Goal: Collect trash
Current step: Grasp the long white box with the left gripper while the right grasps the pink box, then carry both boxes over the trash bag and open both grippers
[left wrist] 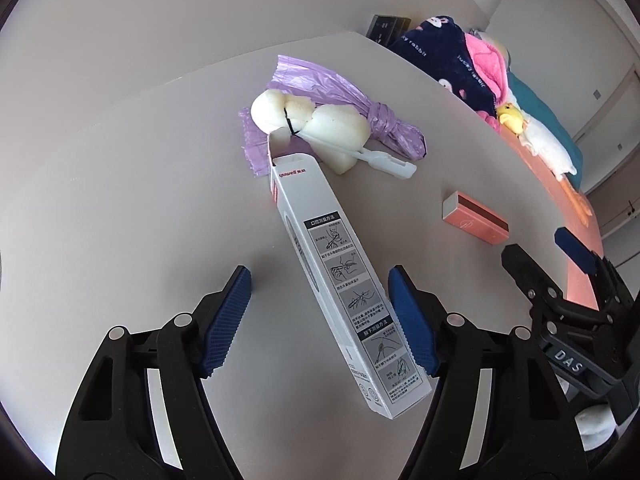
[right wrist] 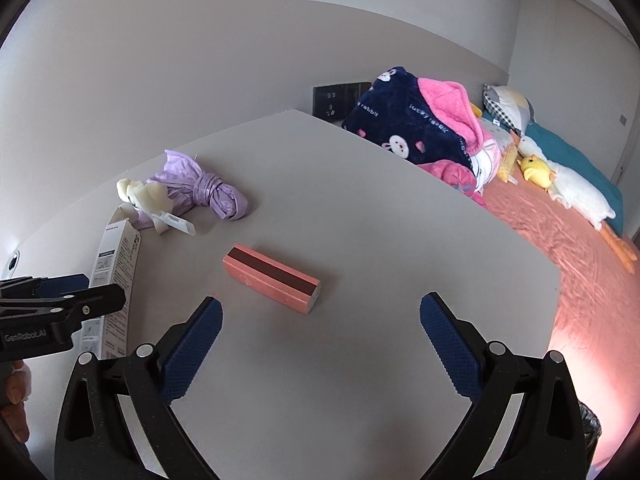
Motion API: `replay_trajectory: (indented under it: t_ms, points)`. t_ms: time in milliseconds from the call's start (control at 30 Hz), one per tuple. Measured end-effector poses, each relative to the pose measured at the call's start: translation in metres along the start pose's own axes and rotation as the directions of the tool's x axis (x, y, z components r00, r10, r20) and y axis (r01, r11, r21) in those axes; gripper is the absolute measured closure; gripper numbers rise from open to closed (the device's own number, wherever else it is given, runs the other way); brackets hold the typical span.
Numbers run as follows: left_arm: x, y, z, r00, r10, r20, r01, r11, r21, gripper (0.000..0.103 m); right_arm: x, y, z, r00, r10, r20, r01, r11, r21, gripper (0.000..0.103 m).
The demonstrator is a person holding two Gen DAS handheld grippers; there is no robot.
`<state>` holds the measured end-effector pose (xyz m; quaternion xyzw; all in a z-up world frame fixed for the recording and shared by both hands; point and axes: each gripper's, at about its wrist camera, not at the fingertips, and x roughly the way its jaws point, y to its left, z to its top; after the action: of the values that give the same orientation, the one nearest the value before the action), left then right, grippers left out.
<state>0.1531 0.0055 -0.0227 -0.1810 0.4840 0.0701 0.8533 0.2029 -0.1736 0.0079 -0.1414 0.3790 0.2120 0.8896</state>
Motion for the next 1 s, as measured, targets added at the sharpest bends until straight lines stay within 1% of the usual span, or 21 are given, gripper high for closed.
replay_trajectory:
  t_ms: [100, 167, 200, 267, 400, 467, 500, 533, 600, 633, 667, 700, 733, 867, 1000]
  points:
    - [-0.002, 0.006, 0.001, 1.0, 0.018, -0.018, -0.018, 1.0, -0.002, 0.034, 0.014, 0.005, 0.007, 1.0, 0.008, -0.025, -0.008, 1.0, -0.019, 0.012]
    - [-0.003, 0.011, 0.001, 0.999, 0.039, -0.022, -0.039, 0.999, -0.009, 0.035, 0.024, 0.007, 0.011, 0.999, 0.02, -0.046, -0.021, 0.999, -0.028, 0.023]
    - [-0.003, 0.014, 0.001, 0.998, 0.055, -0.024, -0.056, 0.998, -0.009, 0.037, 0.028, 0.008, 0.012, 0.998, 0.025, -0.059, -0.027, 0.999, -0.032, 0.027]
    - [-0.004, 0.018, 0.001, 0.995, 0.091, -0.028, -0.091, 0.996, -0.006, 0.038, 0.036, 0.009, 0.013, 0.996, 0.041, -0.082, -0.043, 0.999, -0.029, 0.039]
    - [-0.005, 0.022, 0.0, 0.989, 0.146, -0.028, -0.146, 0.989, 0.008, 0.042, 0.04, 0.01, 0.011, 0.993, 0.075, -0.094, -0.077, 0.997, -0.016, 0.053]
    - [-0.004, 0.022, 0.0, 0.987, 0.16, -0.027, -0.159, 0.987, 0.011, 0.045, 0.037, 0.013, 0.01, 0.991, 0.086, -0.1, -0.088, 0.996, -0.015, 0.07]
    - [-0.004, 0.022, 0.0, 0.986, 0.163, -0.022, -0.162, 0.987, 0.012, 0.05, 0.036, 0.014, 0.009, 0.991, 0.084, -0.102, -0.086, 0.996, -0.016, 0.075]
    - [-0.005, 0.022, 0.0, 0.987, 0.163, -0.013, -0.162, 0.987, 0.014, 0.059, 0.035, 0.016, 0.008, 0.991, 0.082, -0.105, -0.084, 0.996, -0.015, 0.083]
    - [-0.006, 0.023, -0.001, 0.988, 0.155, 0.006, -0.155, 0.988, 0.012, 0.074, 0.032, 0.017, 0.006, 0.99, 0.09, -0.107, -0.091, 0.996, -0.005, 0.083]
    - [-0.007, 0.024, -0.002, 0.991, 0.135, 0.018, -0.135, 0.991, 0.008, 0.076, 0.03, 0.018, 0.005, 0.989, 0.101, -0.107, -0.101, 0.995, 0.005, 0.083]
    - [-0.008, 0.026, -0.002, 0.994, 0.105, 0.029, -0.105, 0.994, 0.002, 0.076, 0.029, 0.018, 0.003, 0.988, 0.109, -0.106, -0.108, 0.994, 0.015, 0.083]
    - [-0.009, 0.028, -0.004, 0.998, 0.056, 0.043, -0.056, 0.998, -0.007, 0.076, 0.027, 0.018, 0.002, 0.988, 0.117, -0.104, -0.114, 0.993, 0.029, 0.083]
    - [-0.01, 0.03, -0.006, 0.998, 0.023, 0.053, -0.022, 1.0, -0.013, 0.076, 0.025, 0.017, 0.001, 0.987, 0.128, -0.102, -0.124, 0.991, 0.045, 0.083]
    - [-0.016, 0.031, -0.012, 0.995, -0.028, 0.092, 0.029, 1.0, -0.004, 0.076, 0.013, 0.014, -0.002, 0.984, 0.161, -0.079, -0.153, 0.983, 0.106, 0.083]
    - [-0.026, 0.027, -0.015, 0.994, -0.032, 0.108, 0.031, 0.999, 0.009, 0.076, -0.001, 0.011, -0.003, 0.979, 0.194, -0.058, -0.184, 0.973, 0.14, 0.083]
